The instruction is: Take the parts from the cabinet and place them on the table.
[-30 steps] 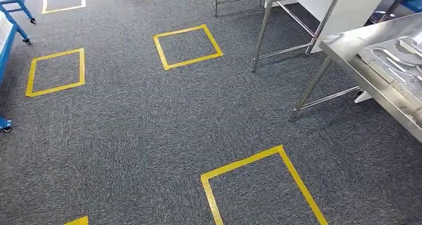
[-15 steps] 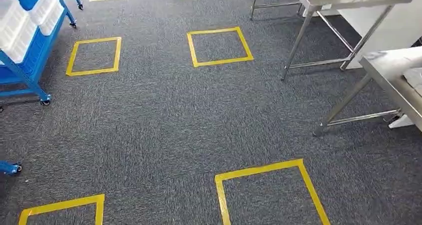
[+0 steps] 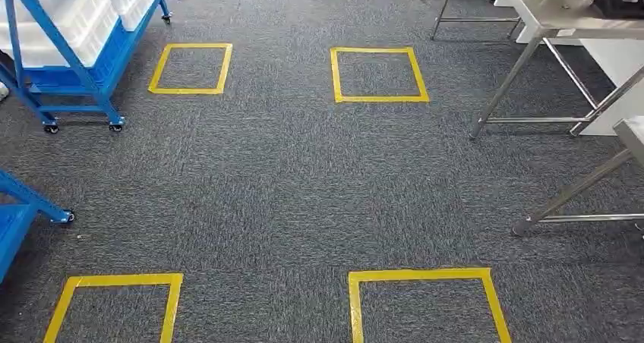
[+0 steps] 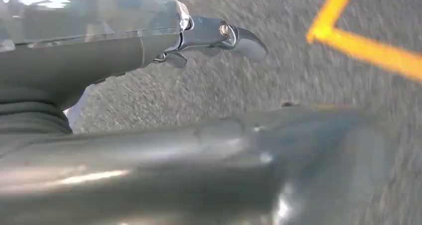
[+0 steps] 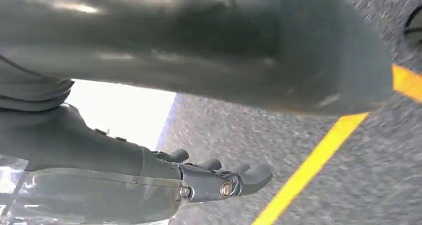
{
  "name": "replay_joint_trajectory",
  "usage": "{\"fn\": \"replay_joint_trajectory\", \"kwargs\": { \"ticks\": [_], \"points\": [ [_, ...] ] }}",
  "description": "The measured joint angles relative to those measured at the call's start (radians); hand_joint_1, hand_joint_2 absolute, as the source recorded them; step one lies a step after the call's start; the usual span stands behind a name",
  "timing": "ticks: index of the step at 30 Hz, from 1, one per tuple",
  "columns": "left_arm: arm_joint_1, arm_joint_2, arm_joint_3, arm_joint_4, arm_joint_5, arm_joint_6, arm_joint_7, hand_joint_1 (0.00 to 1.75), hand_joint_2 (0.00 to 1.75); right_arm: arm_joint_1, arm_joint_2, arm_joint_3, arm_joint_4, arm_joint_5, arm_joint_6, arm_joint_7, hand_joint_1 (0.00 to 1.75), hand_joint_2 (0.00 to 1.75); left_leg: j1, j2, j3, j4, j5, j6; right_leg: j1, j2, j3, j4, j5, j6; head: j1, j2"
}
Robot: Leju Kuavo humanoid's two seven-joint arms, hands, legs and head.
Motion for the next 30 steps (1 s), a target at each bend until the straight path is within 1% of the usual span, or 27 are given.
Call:
{"fn": "replay_joint_trajectory", "kwargs": {
  "ticks": [1, 2, 3, 4, 6, 7, 8, 9, 10, 11, 12, 13, 14, 16, 17, 18, 19, 20, 21, 22, 23, 24, 25, 26, 27, 28, 30],
  "points": [
    [0.007, 0.000, -0.012, 0.000, -0.020, -0.015, -0.007, 0.00, 0.00, 0.003, -0.002, -0.016, 0.000, -0.018, -0.002, 0.000, 0.00, 0.00, -0.001, -0.012, 0.002, -0.011, 0.006, -0.008, 0.001, -0.012, 0.007, -0.015, 0.006, -0.007, 0.000, 0.000],
    [0.009, 0.002, -0.026, 0.000, -0.040, -0.028, -0.012, 0.00, 0.00, 0.008, 0.000, -0.033, 0.000, -0.034, -0.003, 0.000, 0.00, 0.00, -0.008, -0.004, 0.004, -0.006, 0.000, -0.007, -0.019, -0.030, 0.027, -0.056, 0.024, -0.008, -0.001, 0.000],
    [0.012, 0.004, -0.040, 0.000, -0.052, -0.037, -0.013, 0.00, 0.00, 0.016, -0.001, -0.051, 0.000, -0.046, -0.005, 0.003, 0.00, 0.00, -0.013, 0.054, -0.005, 0.019, -0.020, -0.011, -0.013, -0.043, 0.043, -0.077, 0.029, -0.006, 0.000, 0.000],
    [0.013, 0.005, -0.051, 0.000, -0.060, -0.043, -0.013, 0.00, 0.00, 0.024, -0.001, -0.067, 0.000, -0.052, -0.006, 0.003, 0.00, 0.00, -0.011, 0.082, -0.033, 0.076, -0.056, -0.016, -0.013, -0.057, 0.048, -0.082, 0.031, -0.007, 0.000, 0.000],
    [0.013, 0.010, -0.068, 0.000, -0.065, -0.048, -0.013, 0.00, 0.00, 0.032, -0.001, -0.087, 0.000, -0.059, -0.007, 0.004, 0.00, 0.00, -0.003, 0.102, -0.107, 0.224, -0.123, -0.027, -0.012, -0.085, 0.048, -0.078, 0.025, -0.003, 0.000, 0.000],
    [0.014, 0.011, -0.071, 0.000, -0.068, -0.049, -0.013, 0.00, 0.00, 0.034, -0.001, -0.090, 0.001, -0.061, -0.007, 0.005, 0.00, 0.00, 0.002, 0.104, -0.133, 0.277, -0.136, -0.035, -0.014, -0.099, 0.048, -0.074, 0.021, -0.001, 0.000, 0.000],
    [0.017, 0.012, -0.076, 0.000, -0.071, -0.052, -0.013, 0.00, 0.00, 0.035, -0.001, -0.099, 0.002, -0.063, -0.008, 0.006, 0.00, 0.00, 0.008, 0.107, -0.136, 0.281, -0.124, -0.042, -0.017, -0.110, 0.048, -0.070, 0.017, 0.005, 0.000, 0.000],
    [0.020, 0.014, -0.084, 0.000, -0.077, -0.057, -0.013, 0.00, 0.00, 0.035, -0.001, -0.106, 0.002, -0.068, -0.008, 0.008, 0.00, 0.00, 0.017, 0.113, -0.112, 0.233, -0.088, -0.053, -0.023, -0.120, 0.048, -0.062, 0.010, 0.013, 0.000, 0.000],
    [0.022, 0.017, -0.091, 0.000, -0.083, -0.061, -0.013, 0.00, 0.00, 0.035, 0.000, -0.113, 0.002, -0.074, -0.010, 0.008, 0.00, 0.00, 0.024, 0.123, -0.070, 0.153, -0.045, -0.063, -0.030, -0.129, 0.047, -0.051, 0.002, 0.022, 0.000, 0.000],
    [0.022, 0.019, -0.097, 0.000, -0.089, -0.065, -0.013, 0.00, 0.00, 0.035, 0.000, -0.123, 0.002, -0.079, -0.011, 0.008, 0.00, 0.00, 0.034, 0.149, -0.016, 0.053, -0.002, -0.076, -0.037, -0.138, 0.046, -0.033, -0.011, 0.033, 0.000, 0.000],
    [0.022, 0.018, -0.102, 0.000, -0.093, -0.070, -0.013, 0.00, 0.00, 0.037, -0.003, -0.130, 0.002, -0.082, -0.013, 0.008, 0.00, 0.00, 0.031, 0.181, -0.005, 0.026, -0.021, -0.086, -0.031, -0.145, 0.042, -0.017, -0.022, 0.046, -0.001, 0.000],
    [0.022, 0.015, -0.110, 0.001, -0.096, -0.076, -0.014, 0.00, 0.00, 0.038, -0.014, -0.137, 0.002, -0.083, -0.015, 0.008, 0.00, 0.00, 0.032, 0.170, -0.008, 0.030, -0.016, -0.068, -0.028, -0.150, 0.034, 0.005, -0.036, 0.055, -0.001, 0.000],
    [0.022, 0.016, -0.114, 0.001, -0.097, -0.078, -0.015, 0.00, 0.00, 0.038, -0.008, -0.143, 0.003, -0.085, -0.016, 0.008, 0.00, 0.00, 0.028, 0.156, -0.013, 0.044, -0.022, -0.046, -0.026, -0.152, 0.035, 0.006, -0.037, 0.057, 0.002, 0.000],
    [0.023, 0.020, -0.117, 0.001, -0.103, -0.081, -0.016, 0.00, 0.00, 0.035, -0.007, -0.154, 0.003, -0.091, -0.017, 0.007, 0.00, 0.00, 0.022, 0.143, -0.018, 0.048, -0.025, -0.032, -0.033, -0.160, 0.039, 0.007, -0.038, 0.059, 0.003, 0.000],
    [0.023, 0.022, -0.121, 0.000, -0.106, -0.084, -0.016, 0.00, 0.00, 0.035, -0.005, -0.157, 0.003, -0.092, -0.017, 0.006, 0.00, 0.00, 0.021, 0.133, -0.018, 0.045, -0.022, -0.021, -0.040, -0.157, 0.039, 0.011, -0.048, 0.065, 0.003, 0.000],
    [0.024, 0.023, -0.125, 0.000, -0.107, -0.087, -0.018, 0.00, 0.00, 0.036, -0.004, -0.160, 0.003, -0.093, -0.017, 0.006, 0.00, 0.00, 0.020, 0.127, -0.019, 0.044, -0.020, -0.016, -0.042, -0.121, 0.030, 0.036, -0.073, 0.065, 0.003, 0.000],
    [0.023, 0.026, -0.127, 0.000, -0.109, -0.089, -0.018, 0.00, 0.00, 0.040, -0.003, -0.163, 0.003, -0.095, -0.017, 0.005, 0.00, 0.00, 0.017, 0.120, -0.020, 0.042, -0.017, -0.012, -0.043, -0.096, 0.004, 0.093, -0.110, 0.062, 0.003, 0.000],
    [0.023, 0.028, -0.131, 0.000, -0.113, -0.093, -0.020, 0.00, 0.00, 0.043, -0.003, -0.167, 0.004, -0.097, -0.018, 0.003, 0.00, 0.00, 0.013, 0.111, -0.022, 0.041, -0.016, -0.009, -0.041, -0.084, -0.035, 0.170, -0.150, 0.059, 0.003, 0.000],
    [0.023, 0.031, -0.137, 0.000, -0.114, -0.097, -0.022, 0.00, 0.00, 0.046, -0.003, -0.172, 0.004, -0.098, -0.018, 0.002, 0.00, 0.00, 0.008, 0.101, -0.024, 0.041, -0.014, -0.006, -0.037, -0.078, -0.083, 0.264, -0.186, 0.055, 0.003, 0.000],
    [0.024, 0.032, -0.140, 0.000, -0.117, -0.100, -0.024, 0.00, 0.00, 0.048, -0.003, -0.177, 0.004, -0.099, -0.019, 0.000, 0.00, 0.00, 0.003, 0.089, -0.025, 0.041, -0.013, -0.005, -0.032, -0.076, -0.117, 0.325, -0.199, 0.047, 0.003, 0.000],
    [0.025, 0.035, -0.140, 0.000, -0.121, -0.106, -0.028, 0.00, 0.00, 0.051, -0.003, -0.179, 0.004, -0.100, -0.021, -0.002, 0.00, 0.00, -0.002, 0.076, -0.025, 0.041, -0.013, -0.002, -0.025, -0.073, -0.133, 0.342, -0.186, 0.037, 0.003, 0.000],
    [0.025, 0.038, -0.141, 0.000, -0.123, -0.112, -0.029, 0.00, 0.00, 0.053, -0.003, -0.182, 0.004, -0.100, -0.021, -0.006, 0.00, 0.00, -0.004, 0.063, -0.024, 0.041, -0.013, -0.001, -0.015, -0.068, -0.124, 0.308, -0.149, 0.026, 0.003, 0.000],
    [0.025, 0.040, -0.142, 0.000, -0.123, -0.116, -0.031, 0.00, 0.00, 0.054, -0.003, -0.185, 0.005, -0.100, -0.023, -0.007, 0.00, 0.00, -0.005, 0.050, -0.023, 0.040, -0.012, 0.001, -0.005, -0.062, -0.096, 0.238, -0.102, 0.014, 0.003, 0.000],
    [0.025, 0.042, -0.143, 0.000, -0.124, -0.118, -0.032, 0.00, 0.00, 0.055, -0.004, -0.186, 0.005, -0.100, -0.024, -0.008, 0.00, 0.00, -0.005, 0.037, -0.022, 0.040, -0.011, 0.003, 0.006, -0.045, -0.055, 0.139, -0.048, 0.000, 0.003, 0.000],
    [0.025, 0.042, -0.145, 0.001, -0.124, -0.122, -0.034, 0.00, 0.00, 0.057, -0.009, -0.188, 0.005, -0.101, -0.026, -0.010, 0.00, 0.00, -0.002, 0.028, -0.023, 0.038, -0.009, 0.005, 0.019, 0.004, -0.018, 0.051, -0.009, -0.016, 0.003, 0.000],
    [0.025, 0.043, -0.147, 0.001, -0.124, -0.125, -0.035, 0.00, 0.00, 0.058, -0.013, -0.191, 0.005, -0.101, -0.027, -0.014, 0.00, 0.00, -0.007, 0.017, -0.024, 0.038, -0.007, 0.003, 0.018, 0.019, -0.008, 0.028, -0.018, -0.022, 0.003, 0.000],
    [0.027, 0.046, -0.149, 0.001, -0.123, -0.132, -0.038, 0.00, 0.00, 0.055, -0.017, -0.197, 0.005, -0.101, -0.030, -0.016, 0.00, 0.00, -0.002, -0.001, -0.027, 0.034, -0.001, -0.005, 0.021, -0.002, -0.007, 0.023, -0.014, -0.025, 0.003, 0.000]
  ]
}}
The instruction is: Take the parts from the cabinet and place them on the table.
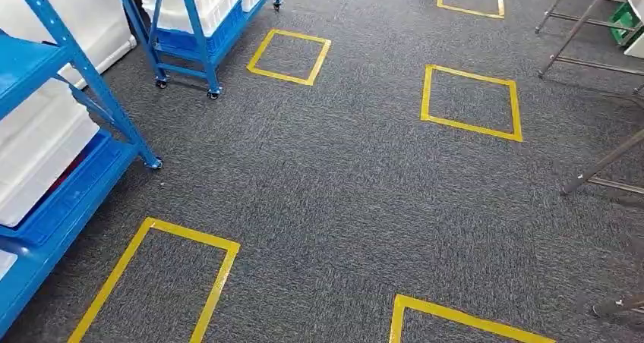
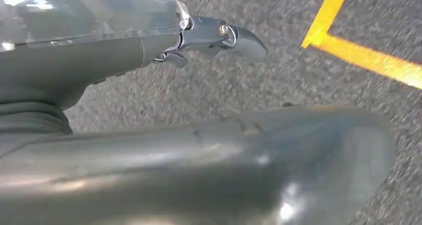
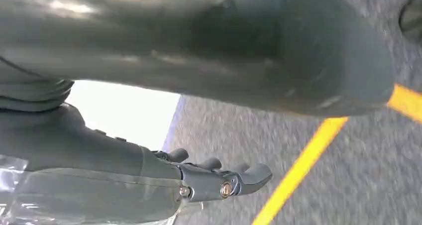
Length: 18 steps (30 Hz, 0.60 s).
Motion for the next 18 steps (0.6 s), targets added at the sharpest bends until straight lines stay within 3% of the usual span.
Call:
{"fn": "replay_joint_trajectory", "kwargs": {
  "ticks": [2, 3, 4, 6, 7, 8, 9, 11, 12, 13, 14, 17, 18],
  "points": [
    [0.008, 0.005, 0.000, 0.000, 0.003, -0.010, -0.006, 0.00, 0.00, -0.008, 0.000, -0.003, 0.000, 0.003, -0.002, -0.006, 0.00, 0.00, -0.005, -0.016, 0.000, -0.018, 0.010, -0.013, -0.006, -0.025, 0.012, -0.029, 0.016, -0.007, 0.000, 0.000],
    [0.008, 0.013, 0.000, 0.000, 0.004, -0.013, -0.011, 0.00, 0.00, -0.008, 0.000, -0.004, 0.000, 0.003, -0.003, -0.009, 0.00, 0.00, -0.010, 0.032, -0.002, 0.005, -0.005, -0.006, -0.014, -0.044, 0.024, -0.052, 0.029, 0.003, 0.000, 0.000],
    [0.006, 0.016, 0.000, 0.000, 0.004, -0.014, -0.014, 0.00, 0.00, -0.005, 0.000, -0.005, 0.000, 0.003, -0.003, -0.011, 0.00, 0.00, -0.012, 0.076, -0.022, 0.050, -0.045, -0.011, -0.015, -0.051, 0.028, -0.064, 0.033, -0.003, -0.001, 0.000],
    [0.001, 0.025, -0.001, 0.000, 0.004, -0.018, -0.018, 0.00, 0.00, 0.001, 0.001, -0.005, 0.000, 0.003, -0.004, -0.016, 0.00, 0.00, -0.007, 0.102, -0.081, 0.183, -0.122, -0.024, -0.015, -0.080, 0.023, -0.060, 0.032, -0.001, -0.001, 0.000],
    [0.001, 0.027, -0.001, 0.000, 0.003, -0.018, -0.021, 0.00, 0.00, 0.002, 0.002, -0.006, 0.002, 0.001, -0.004, -0.017, 0.00, 0.00, -0.002, 0.106, -0.106, 0.245, -0.147, -0.031, -0.016, -0.094, 0.020, -0.057, 0.031, 0.001, -0.001, 0.000],
    [0.003, 0.031, -0.001, 0.000, 0.000, -0.020, -0.024, 0.00, 0.00, 0.002, 0.003, -0.007, 0.002, -0.002, -0.005, -0.018, 0.00, 0.00, 0.002, 0.109, -0.113, 0.271, -0.148, -0.039, -0.018, -0.107, 0.017, -0.053, 0.029, 0.004, -0.001, 0.000],
    [0.004, 0.034, -0.002, 0.000, -0.002, -0.021, -0.026, 0.00, 0.00, 0.002, 0.005, -0.008, 0.002, -0.004, -0.004, -0.018, 0.00, 0.00, 0.005, 0.113, -0.097, 0.249, -0.130, -0.045, -0.020, -0.118, 0.014, -0.048, 0.027, 0.007, -0.001, 0.000],
    [0.004, 0.042, -0.009, 0.000, -0.004, -0.027, -0.027, 0.00, 0.00, 0.001, 0.010, -0.013, 0.002, -0.011, -0.004, -0.018, 0.00, 0.00, 0.011, 0.135, 0.002, 0.082, -0.052, -0.058, -0.029, -0.142, 0.010, -0.031, 0.017, 0.020, -0.001, 0.000],
    [0.002, 0.042, -0.012, 0.000, -0.008, -0.030, -0.027, 0.00, 0.00, 0.001, 0.010, -0.013, 0.002, -0.012, -0.004, -0.018, 0.00, 0.00, 0.012, 0.177, 0.052, -0.004, -0.036, -0.062, -0.028, -0.151, 0.008, -0.016, 0.009, 0.028, -0.001, 0.000],
    [-0.002, 0.042, -0.015, 0.000, -0.008, -0.032, -0.027, 0.00, 0.00, 0.002, 0.009, -0.014, 0.002, -0.012, -0.005, -0.018, 0.00, 0.00, 0.004, 0.193, 0.051, -0.002, -0.048, -0.046, -0.024, -0.159, 0.007, -0.009, 0.002, 0.036, -0.001, 0.000],
    [-0.003, 0.042, -0.016, 0.000, -0.009, -0.033, -0.028, 0.00, 0.00, 0.002, 0.010, -0.016, 0.002, -0.012, -0.006, -0.018, 0.00, 0.00, 0.006, 0.179, 0.052, -0.007, -0.041, -0.030, -0.024, -0.165, 0.008, -0.004, -0.001, 0.041, -0.001, 0.000],
    [-0.001, 0.046, -0.016, 0.000, -0.010, -0.034, -0.026, 0.00, 0.00, -0.008, 0.014, -0.018, 0.002, -0.010, -0.002, -0.020, 0.00, 0.00, 0.000, 0.154, 0.044, -0.011, -0.033, -0.006, -0.028, -0.188, 0.013, -0.004, 0.001, 0.056, -0.001, 0.000],
    [-0.001, 0.047, -0.016, 0.000, -0.011, -0.035, -0.023, 0.00, 0.00, -0.008, 0.014, -0.018, 0.002, -0.008, 0.000, -0.021, 0.00, 0.00, 0.006, 0.145, 0.049, -0.018, -0.025, 0.005, -0.036, -0.164, 0.010, 0.008, -0.011, 0.065, -0.001, 0.000]
  ]
}}
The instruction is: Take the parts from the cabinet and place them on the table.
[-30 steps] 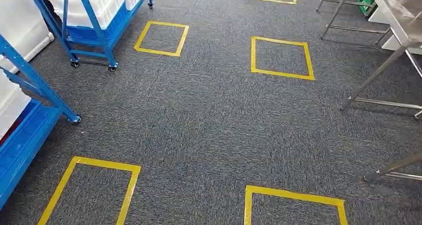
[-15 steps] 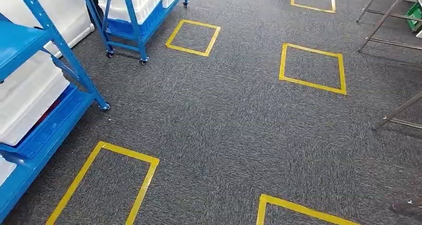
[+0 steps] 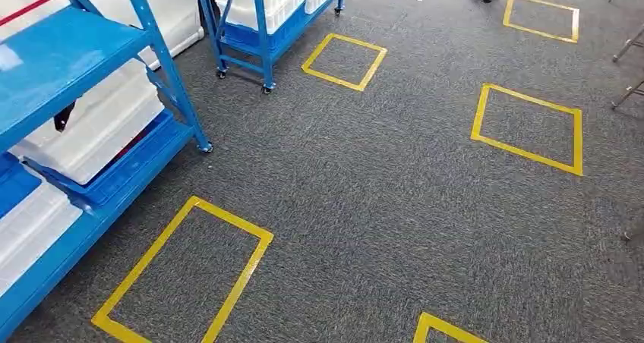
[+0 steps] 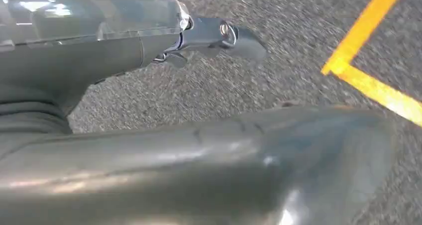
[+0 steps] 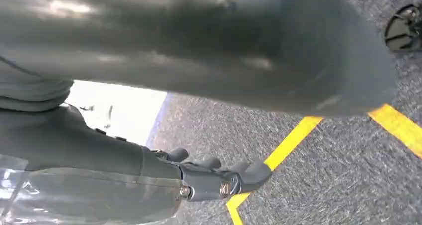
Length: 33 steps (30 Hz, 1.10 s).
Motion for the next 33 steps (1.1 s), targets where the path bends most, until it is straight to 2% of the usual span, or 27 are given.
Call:
{"fn": "replay_joint_trajectory", "kwargs": {
  "ticks": [1, 2, 3, 4, 5, 6, 7, 8, 9, 10, 11, 14, 15, 16, 17, 19, 20, 21, 22, 24, 25, 26, 28, 29, 31, 32, 33],
  "points": [
    [-0.001, 0.001, 0.000, 0.000, 0.000, 0.000, 0.002, 0.00, 0.00, 0.002, 0.001, 0.000, 0.000, 0.003, 0.001, 0.000, 0.00, 0.00, 0.000, -0.007, -0.003, -0.002, 0.004, 0.006, -0.003, 0.046, -0.014, 0.032, -0.034, 0.005, 0.000, 0.000],
    [-0.003, 0.003, 0.000, 0.000, 0.000, 0.000, 0.004, 0.00, 0.00, 0.004, 0.001, 0.000, 0.000, 0.006, 0.001, -0.001, 0.00, 0.00, 0.000, -0.016, -0.008, -0.002, 0.009, 0.009, -0.007, 0.075, -0.042, 0.095, -0.078, 0.009, 0.000, 0.000],
    [-0.003, 0.003, 0.000, 0.000, -0.001, 0.000, 0.005, 0.00, 0.00, 0.005, 0.001, 0.000, 0.000, 0.008, 0.001, -0.001, 0.00, 0.00, -0.001, -0.027, -0.014, -0.001, 0.012, 0.011, -0.009, 0.089, -0.080, 0.183, -0.123, 0.012, 0.000, 0.000],
    [-0.003, 0.003, 0.000, 0.000, -0.002, 0.000, 0.006, 0.00, 0.00, 0.006, 0.001, 0.000, 0.000, 0.010, 0.001, -0.001, 0.00, 0.00, -0.002, -0.038, -0.019, -0.001, 0.015, 0.011, -0.010, 0.092, -0.111, 0.253, -0.151, 0.014, 0.000, 0.000],
    [-0.002, 0.004, 0.000, 0.000, -0.002, 0.000, 0.007, 0.00, 0.00, 0.007, 0.001, 0.000, 0.001, 0.011, 0.001, -0.001, 0.00, 0.00, -0.002, -0.042, -0.022, 0.000, 0.017, 0.012, -0.010, 0.094, -0.131, 0.295, -0.155, 0.015, 0.000, 0.000],
    [0.000, 0.004, 0.000, 0.000, 0.000, -0.004, 0.008, 0.00, 0.00, 0.007, 0.002, 0.000, 0.001, 0.013, 0.000, -0.006, 0.00, 0.00, -0.002, -0.052, -0.023, 0.001, 0.017, 0.012, -0.010, 0.094, -0.125, 0.283, -0.133, 0.014, 0.000, 0.000],
    [0.002, 0.004, 0.000, 0.000, 0.002, -0.009, 0.008, 0.00, 0.00, 0.006, 0.002, 0.000, 0.001, 0.014, 0.000, -0.010, 0.00, 0.00, -0.002, -0.059, -0.023, 0.001, 0.018, 0.010, -0.011, 0.095, -0.099, 0.228, -0.093, 0.012, 0.000, 0.000],
    [0.002, 0.004, 0.000, 0.000, 0.006, -0.016, 0.002, 0.00, 0.00, 0.006, 0.002, 0.000, 0.001, 0.010, 0.001, -0.014, 0.00, 0.00, -0.002, -0.067, -0.021, 0.001, 0.016, 0.008, -0.012, 0.096, -0.052, 0.132, -0.040, 0.008, 0.000, 0.000],
    [0.002, 0.004, 0.000, 0.000, 0.009, -0.020, -0.003, 0.00, 0.00, 0.005, 0.002, -0.001, 0.001, 0.007, 0.002, -0.016, 0.00, 0.00, -0.002, -0.070, -0.019, 0.001, 0.017, 0.007, -0.012, 0.102, -0.010, 0.048, -0.003, 0.004, 0.000, 0.000],
    [0.002, 0.004, 0.000, 0.000, 0.009, -0.022, -0.005, 0.00, 0.00, 0.004, 0.002, -0.003, 0.001, 0.005, 0.002, -0.017, 0.00, 0.00, -0.002, -0.072, -0.020, 0.001, 0.017, 0.004, -0.012, 0.113, 0.012, -0.005, 0.003, 0.001, 0.000, 0.000],
    [0.002, 0.004, 0.000, 0.000, 0.010, -0.022, -0.006, 0.00, 0.00, 0.002, 0.002, -0.003, 0.002, 0.002, 0.004, -0.018, 0.00, 0.00, -0.008, -0.075, -0.023, 0.003, 0.016, -0.007, -0.004, 0.115, 0.013, -0.019, -0.003, -0.003, 0.000, 0.000],
    [0.005, 0.004, 0.000, 0.000, 0.010, -0.022, -0.005, 0.00, 0.00, 0.000, 0.004, -0.004, 0.002, -0.001, 0.013, -0.018, 0.00, 0.00, -0.004, -0.080, -0.020, -0.008, 0.021, -0.027, 0.000, 0.111, 0.012, -0.021, -0.001, -0.020, 0.000, 0.000],
    [0.006, 0.004, 0.000, 0.000, 0.010, -0.022, -0.005, 0.00, 0.00, 0.001, 0.007, -0.004, 0.002, -0.001, 0.013, -0.018, 0.00, 0.00, -0.005, -0.072, -0.023, 0.003, 0.016, -0.030, -0.012, 0.105, 0.018, -0.032, 0.009, -0.030, 0.000, 0.000],
    [0.006, 0.004, 0.000, 0.000, 0.010, -0.023, -0.005, 0.00, 0.00, 0.003, 0.010, -0.004, 0.002, -0.001, 0.014, -0.017, 0.00, 0.00, -0.006, -0.052, -0.033, 0.027, -0.002, -0.031, -0.009, 0.099, 0.021, -0.035, 0.008, -0.036, 0.000, 0.000],
    [0.005, 0.004, 0.000, 0.000, 0.010, -0.025, -0.005, 0.00, 0.00, 0.005, 0.011, -0.005, 0.002, -0.002, 0.015, -0.017, 0.00, 0.00, -0.005, -0.041, -0.064, 0.093, -0.044, -0.032, -0.008, 0.096, 0.021, -0.034, 0.007, -0.042, 0.000, 0.000],
    [0.005, 0.004, 0.000, 0.000, 0.010, -0.032, -0.004, 0.00, 0.00, 0.009, 0.011, -0.011, 0.002, -0.005, 0.015, -0.018, 0.00, 0.00, -0.005, -0.037, -0.140, 0.251, -0.117, -0.035, -0.003, 0.087, 0.022, -0.034, 0.004, -0.047, 0.000, 0.000],
    [0.007, 0.003, 0.000, 0.000, 0.010, -0.035, -0.004, 0.00, 0.00, 0.010, 0.011, -0.012, 0.002, -0.006, 0.016, -0.019, 0.00, 0.00, -0.005, -0.036, -0.175, 0.320, -0.133, -0.037, 0.001, 0.084, 0.024, -0.033, 0.001, -0.049, 0.000, 0.000],
    [0.009, 0.003, 0.000, 0.000, 0.011, -0.035, -0.003, 0.00, 0.00, 0.011, 0.011, -0.013, 0.002, -0.007, 0.017, -0.018, 0.00, 0.00, -0.005, -0.034, -0.179, 0.323, -0.120, -0.036, 0.003, 0.082, 0.027, -0.033, -0.002, -0.048, 0.000, 0.000],
    [0.010, 0.004, 0.000, 0.000, 0.011, -0.035, -0.003, 0.00, 0.00, 0.011, 0.011, -0.013, 0.002, -0.007, 0.018, -0.018, 0.00, 0.00, -0.005, -0.033, -0.160, 0.284, -0.088, -0.034, 0.004, 0.081, 0.032, -0.033, -0.006, -0.047, 0.000, 0.000],
    [0.010, 0.004, 0.000, 0.000, 0.011, -0.035, -0.003, 0.00, 0.00, 0.010, 0.011, -0.014, 0.002, -0.008, 0.019, -0.018, 0.00, 0.00, -0.007, -0.028, -0.063, 0.095, 0.009, -0.023, 0.006, 0.079, 0.050, -0.032, -0.017, -0.043, 0.000, 0.000],
    [0.010, 0.005, 0.000, 0.000, 0.010, -0.036, -0.003, 0.00, 0.00, 0.011, 0.012, -0.015, 0.002, -0.008, 0.021, -0.018, 0.00, 0.00, -0.011, -0.018, -0.026, 0.020, 0.020, -0.015, 0.005, 0.076, 0.055, -0.032, -0.024, -0.040, 0.000, 0.000],
    [0.006, 0.005, 0.000, 0.000, 0.010, -0.036, -0.002, 0.00, 0.00, 0.010, 0.012, -0.015, 0.003, -0.008, 0.023, -0.018, 0.00, 0.00, -0.017, -0.017, -0.016, 0.004, 0.004, -0.013, 0.011, 0.076, 0.055, -0.028, -0.033, -0.032, 0.000, 0.000],
    [0.006, 0.005, 0.000, 0.000, 0.009, -0.037, -0.002, 0.00, 0.00, 0.007, 0.013, -0.018, 0.002, -0.008, 0.025, -0.018, 0.00, 0.00, -0.018, -0.021, -0.018, 0.002, 0.003, -0.004, 0.006, 0.075, 0.062, -0.029, -0.032, -0.023, 0.000, 0.000],
    [0.007, 0.005, 0.000, 0.000, 0.009, -0.037, -0.002, 0.00, 0.00, 0.007, 0.013, -0.018, 0.002, -0.008, 0.028, -0.018, 0.00, 0.00, -0.018, -0.024, -0.017, 0.000, 0.000, 0.002, 0.006, 0.075, 0.061, -0.020, -0.025, -0.013, 0.000, 0.000],
    [0.008, 0.004, 0.000, 0.000, 0.008, -0.037, 0.000, 0.00, 0.00, 0.006, 0.012, -0.019, 0.002, -0.008, 0.028, -0.018, 0.00, 0.00, -0.010, -0.028, 0.012, -0.014, -0.001, 0.011, 0.003, 0.086, 0.059, 0.010, -0.041, -0.002, 0.000, 0.000],
    [0.006, 0.005, 0.000, 0.000, 0.008, -0.038, 0.002, 0.00, 0.00, 0.006, 0.013, -0.020, 0.003, -0.008, 0.030, -0.020, 0.00, 0.00, -0.008, -0.028, 0.017, -0.015, -0.003, 0.015, 0.001, 0.092, 0.030, 0.057, -0.063, 0.002, 0.000, 0.000],
    [0.005, 0.005, 0.000, 0.000, 0.008, -0.038, 0.002, 0.00, 0.00, 0.006, 0.013, -0.020, 0.003, -0.008, 0.031, -0.021, 0.00, 0.00, -0.008, -0.030, 0.019, -0.015, -0.007, 0.019, -0.003, 0.095, -0.020, 0.133, -0.095, 0.006, 0.000, 0.000]
  ]
}}
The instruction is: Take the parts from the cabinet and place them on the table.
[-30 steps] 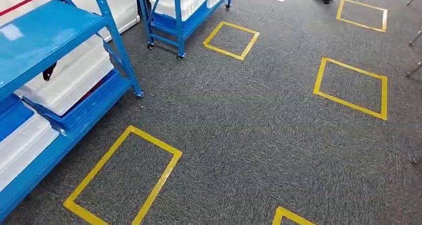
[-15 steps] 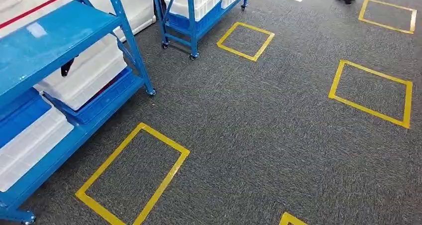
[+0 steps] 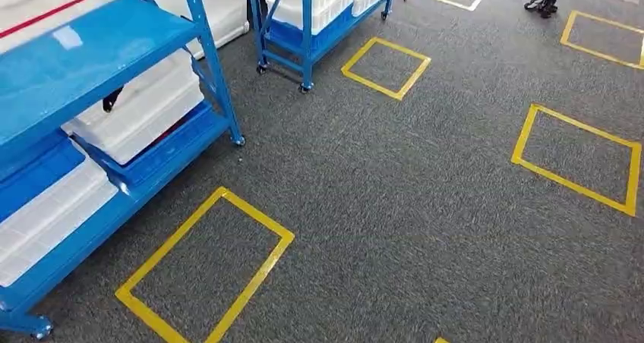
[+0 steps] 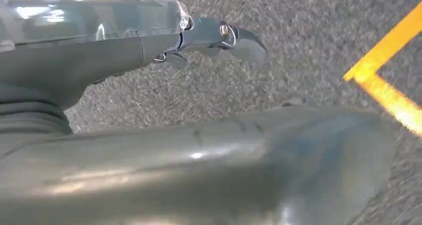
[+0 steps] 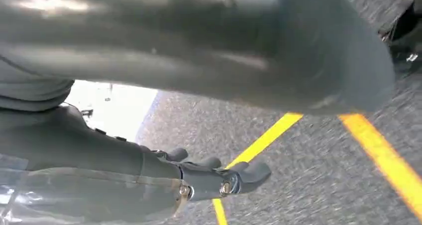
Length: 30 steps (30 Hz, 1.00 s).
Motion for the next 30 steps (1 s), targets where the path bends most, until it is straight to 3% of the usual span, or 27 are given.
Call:
{"fn": "replay_joint_trajectory", "kwargs": {
  "ticks": [2, 3, 4, 5, 7, 8, 9, 10, 12, 13, 14, 15, 17, 18, 19, 20, 21, 22, 23, 24, 26, 27, 28, 29, 30],
  "points": [
    [-0.001, 0.000, 0.000, 0.000, 0.000, 0.000, 0.003, 0.00, 0.00, 0.000, 0.000, 0.000, 0.000, 0.004, 0.002, 0.000, 0.00, 0.00, 0.000, -0.003, 0.009, 0.000, -0.012, -0.001, -0.009, 0.000, -0.102, 0.142, -0.049, 0.010, 0.000, 0.000],
    [0.000, 0.000, 0.000, 0.000, 0.000, 0.000, 0.005, 0.00, 0.00, 0.001, -0.001, 0.000, 0.000, 0.006, 0.002, 0.000, 0.00, 0.00, 0.001, -0.006, 0.019, 0.000, -0.019, -0.004, -0.012, 0.000, -0.130, 0.161, -0.043, 0.013, 0.000, 0.000],
    [0.001, 0.000, 0.000, 0.000, 0.000, 0.000, 0.006, 0.00, 0.00, 0.003, -0.001, 0.000, 0.000, 0.006, 0.001, 0.000, 0.00, 0.00, 0.002, -0.009, 0.032, 0.000, -0.028, -0.007, -0.015, 0.000, -0.132, 0.133, -0.013, 0.013, 0.000, 0.000],
    [0.002, 0.000, 0.000, 0.000, 0.000, -0.001, 0.008, 0.00, 0.00, 0.005, -0.001, 0.000, 0.000, 0.006, 0.002, 0.001, 0.00, 0.00, 0.005, -0.013, 0.046, 0.000, -0.037, -0.012, -0.017, 0.000, -0.117, 0.072, 0.034, 0.015, 0.000, 0.000],
    [0.002, -0.003, 0.000, 0.000, 0.000, -0.001, 0.008, 0.00, 0.00, 0.011, -0.002, 0.000, 0.000, 0.006, 0.002, 0.001, 0.00, 0.00, 0.008, -0.015, 0.067, -0.001, -0.059, -0.022, -0.020, 0.001, -0.064, -0.099, 0.159, 0.016, 0.000, 0.000],
    [0.000, -0.003, 0.000, 0.000, 0.000, -0.001, 0.009, 0.00, 0.00, 0.014, -0.002, 0.000, 0.003, 0.006, 0.003, 0.001, 0.00, 0.00, 0.007, -0.016, 0.083, 0.004, -0.067, -0.029, -0.015, 0.001, -0.070, -0.109, 0.154, 0.013, 0.000, 0.000],
    [0.000, -0.003, 0.000, 0.000, 0.000, -0.001, 0.010, 0.00, 0.00, 0.009, -0.003, 0.000, 0.003, 0.007, 0.003, 0.001, 0.00, 0.00, 0.007, -0.020, 0.072, -0.002, -0.071, -0.036, -0.007, 0.004, -0.068, -0.113, 0.140, -0.001, 0.001, 0.000],
    [-0.003, -0.003, 0.000, 0.000, -0.002, -0.001, 0.010, 0.00, 0.00, 0.005, -0.003, 0.000, 0.003, 0.012, 0.003, 0.002, 0.00, 0.00, 0.008, -0.020, 0.074, -0.008, -0.074, -0.043, -0.007, 0.004, -0.068, -0.116, 0.157, -0.009, 0.000, 0.000],
    [-0.003, -0.003, 0.000, 0.000, -0.003, -0.002, 0.009, 0.00, 0.00, 0.007, -0.003, 0.000, 0.004, 0.032, 0.003, 0.007, 0.00, 0.00, 0.007, -0.022, 0.081, 0.008, -0.061, -0.055, -0.008, -0.002, -0.054, -0.122, 0.152, -0.026, 0.001, 0.000],
    [-0.003, -0.003, 0.000, 0.000, -0.005, -0.002, 0.010, 0.00, 0.00, 0.009, -0.003, 0.001, 0.004, 0.037, 0.003, 0.009, 0.00, 0.00, 0.009, -0.016, 0.064, 0.045, -0.057, -0.057, -0.010, -0.009, -0.042, -0.131, 0.148, -0.031, 0.000, 0.000],
    [-0.004, -0.003, 0.000, 0.000, -0.007, -0.001, 0.009, 0.00, 0.00, 0.010, -0.004, 0.002, 0.004, 0.043, 0.006, 0.015, 0.00, 0.00, 0.008, -0.008, 0.020, 0.126, -0.045, -0.061, -0.009, -0.016, -0.030, -0.135, 0.141, -0.040, 0.000, 0.000],
    [-0.005, -0.003, 0.000, 0.000, -0.008, -0.002, 0.009, 0.00, 0.00, 0.010, -0.004, 0.002, 0.004, 0.046, 0.006, 0.018, 0.00, 0.00, 0.008, -0.005, -0.029, 0.203, -0.058, -0.064, -0.007, -0.022, -0.024, -0.135, 0.136, -0.045, 0.000, 0.000],
    [-0.002, -0.004, 0.000, 0.000, -0.011, -0.002, 0.010, 0.00, 0.00, 0.009, -0.004, 0.002, 0.004, 0.047, 0.008, 0.022, 0.00, 0.00, 0.008, -0.003, -0.115, 0.313, -0.143, -0.061, -0.001, -0.031, -0.008, -0.135, 0.120, -0.052, 0.000, 0.000],
    [0.000, -0.003, 0.000, 0.000, -0.013, -0.001, 0.010, 0.00, 0.00, 0.009, -0.004, 0.002, 0.004, 0.049, 0.010, 0.023, 0.00, 0.00, 0.007, -0.003, -0.140, 0.329, -0.179, -0.058, 0.004, -0.036, 0.003, -0.135, 0.112, -0.054, 0.000, 0.000],
    [0.001, -0.003, 0.000, 0.000, -0.015, 0.000, 0.010, 0.00, 0.00, 0.008, -0.004, 0.003, 0.004, 0.052, 0.012, 0.023, 0.00, 0.00, 0.005, -0.002, -0.144, 0.311, -0.174, -0.054, 0.007, -0.040, 0.013, -0.135, 0.105, -0.055, 0.000, 0.000],
    [0.001, -0.003, 0.000, 0.000, -0.016, 0.002, 0.010, 0.00, 0.00, 0.008, -0.004, 0.003, 0.004, 0.054, 0.013, 0.023, 0.00, 0.00, 0.003, -0.001, -0.135, 0.261, -0.140, -0.049, 0.010, -0.047, 0.024, -0.135, 0.097, -0.055, 0.000, 0.000],
    [0.001, -0.003, 0.000, 0.000, -0.016, 0.002, 0.010, 0.00, 0.00, 0.006, -0.004, 0.003, 0.004, 0.056, 0.015, 0.023, 0.00, 0.00, -0.002, 0.006, -0.110, 0.179, -0.076, -0.040, 0.012, -0.057, 0.038, -0.135, 0.088, -0.055, 0.000, 0.000],
    [0.001, -0.003, 0.000, 0.000, -0.016, 0.003, 0.010, 0.00, 0.00, 0.008, -0.004, 0.003, 0.004, 0.058, 0.015, 0.023, 0.00, 0.00, -0.009, 0.031, -0.082, 0.095, -0.005, -0.027, 0.014, -0.067, 0.048, -0.136, 0.080, -0.054, 0.000, 0.000],
    [0.001, -0.002, 0.000, 0.000, -0.016, 0.003, 0.010, 0.00, 0.00, 0.011, -0.002, 0.004, 0.005, 0.060, 0.015, 0.023, 0.00, 0.00, -0.022, 0.072, -0.068, 0.051, 0.036, -0.013, 0.015, -0.076, 0.058, -0.136, 0.073, -0.051, 0.001, 0.000],
    [-0.001, -0.003, -0.001, 0.000, -0.016, 0.004, 0.011, 0.00, 0.00, 0.012, -0.002, 0.005, 0.005, 0.061, 0.015, 0.023, 0.00, 0.00, -0.026, 0.071, -0.084, 0.049, -0.005, -0.018, 0.017, -0.082, 0.059, -0.133, 0.069, -0.044, 0.001, 0.000],
    [0.000, -0.004, 0.000, 0.000, -0.016, 0.010, 0.012, 0.00, 0.00, 0.007, -0.003, 0.008, 0.005, 0.070, 0.014, 0.021, 0.00, 0.00, -0.027, 0.058, -0.077, 0.047, 0.035, -0.012, 0.019, -0.101, 0.063, -0.134, 0.057, -0.032, 0.000, 0.000],
    [0.002, -0.004, 0.000, 0.000, -0.015, 0.013, 0.012, 0.00, 0.00, 0.003, -0.003, 0.010, 0.005, 0.074, 0.015, 0.021, 0.00, 0.00, -0.025, 0.044, -0.075, 0.042, 0.036, -0.008, 0.021, -0.112, 0.071, -0.138, 0.054, -0.028, 0.000, 0.000],
    [0.002, -0.009, 0.000, 0.000, -0.015, 0.018, 0.011, 0.00, 0.00, 0.002, -0.007, 0.010, 0.004, 0.079, 0.015, 0.021, 0.00, 0.00, -0.011, 0.033, -0.065, 0.028, 0.044, -0.004, 0.020, -0.106, 0.077, -0.136, 0.044, -0.021, 0.000, 0.000],
    [0.000, -0.009, 0.000, 0.000, -0.015, 0.022, 0.010, 0.00, 0.00, 0.003, -0.008, 0.011, 0.004, 0.080, 0.015, 0.021, 0.00, 0.00, -0.009, 0.022, -0.063, 0.023, 0.046, -0.001, 0.017, -0.055, 0.069, -0.110, 0.026, -0.012, 0.000, 0.000],
    [-0.003, -0.009, 0.000, 0.000, -0.015, 0.026, 0.009, 0.00, 0.00, 0.003, -0.008, 0.012, 0.004, 0.081, 0.016, 0.018, 0.00, 0.00, -0.009, 0.011, -0.065, 0.022, 0.047, 0.002, 0.011, -0.020, 0.037, -0.051, -0.011, -0.007, 0.000, 0.000]
  ]
}}
